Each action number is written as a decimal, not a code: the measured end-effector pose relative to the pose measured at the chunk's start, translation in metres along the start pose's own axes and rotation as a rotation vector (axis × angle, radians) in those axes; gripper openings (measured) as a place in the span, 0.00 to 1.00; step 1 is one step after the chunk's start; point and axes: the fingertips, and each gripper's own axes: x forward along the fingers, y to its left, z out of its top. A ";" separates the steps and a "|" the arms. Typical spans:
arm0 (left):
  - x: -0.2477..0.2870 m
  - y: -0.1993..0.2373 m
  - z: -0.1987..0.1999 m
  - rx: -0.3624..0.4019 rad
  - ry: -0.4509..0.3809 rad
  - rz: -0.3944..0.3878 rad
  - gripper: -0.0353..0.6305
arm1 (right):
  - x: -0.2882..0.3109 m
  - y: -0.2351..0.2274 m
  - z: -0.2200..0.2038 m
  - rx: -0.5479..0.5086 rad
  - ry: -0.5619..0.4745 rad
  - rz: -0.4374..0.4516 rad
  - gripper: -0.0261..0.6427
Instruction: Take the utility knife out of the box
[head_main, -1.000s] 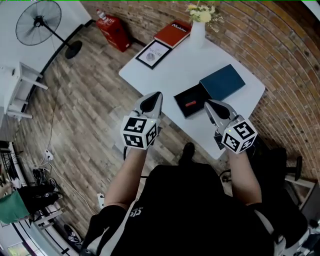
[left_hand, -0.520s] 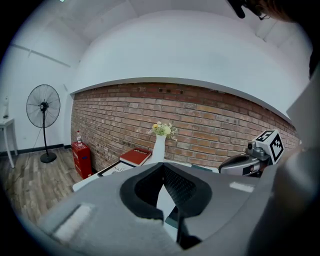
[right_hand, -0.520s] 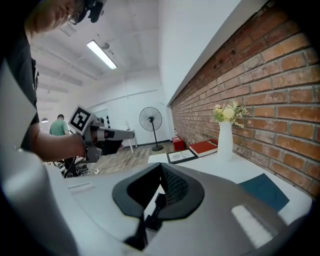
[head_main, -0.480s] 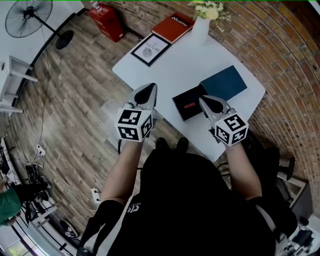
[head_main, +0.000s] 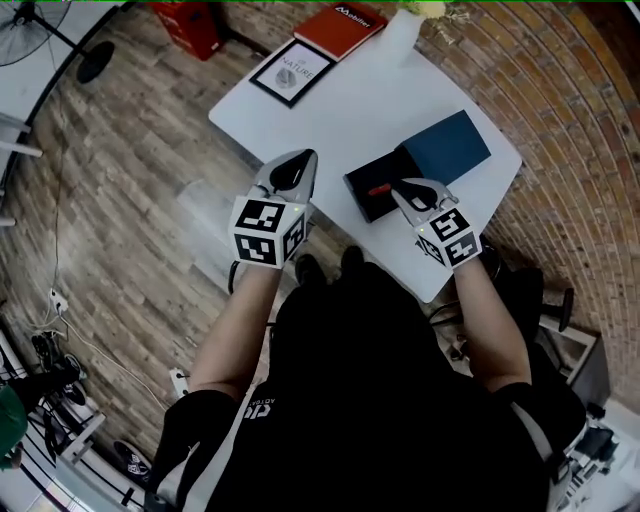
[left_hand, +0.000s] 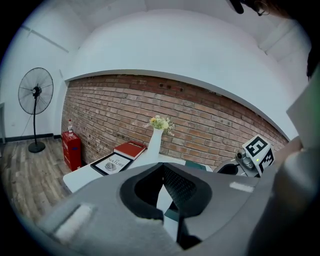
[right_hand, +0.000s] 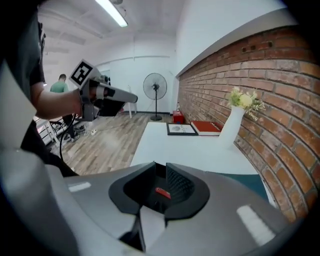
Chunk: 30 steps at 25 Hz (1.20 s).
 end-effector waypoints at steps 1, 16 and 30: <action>0.002 0.000 -0.003 -0.006 0.004 -0.002 0.06 | 0.005 0.001 -0.006 -0.025 0.029 0.010 0.14; 0.033 0.016 -0.027 -0.031 0.079 0.064 0.06 | 0.074 0.007 -0.080 -0.357 0.335 0.254 0.20; 0.033 0.031 -0.037 -0.060 0.092 0.110 0.06 | 0.103 0.011 -0.128 -0.585 0.559 0.394 0.20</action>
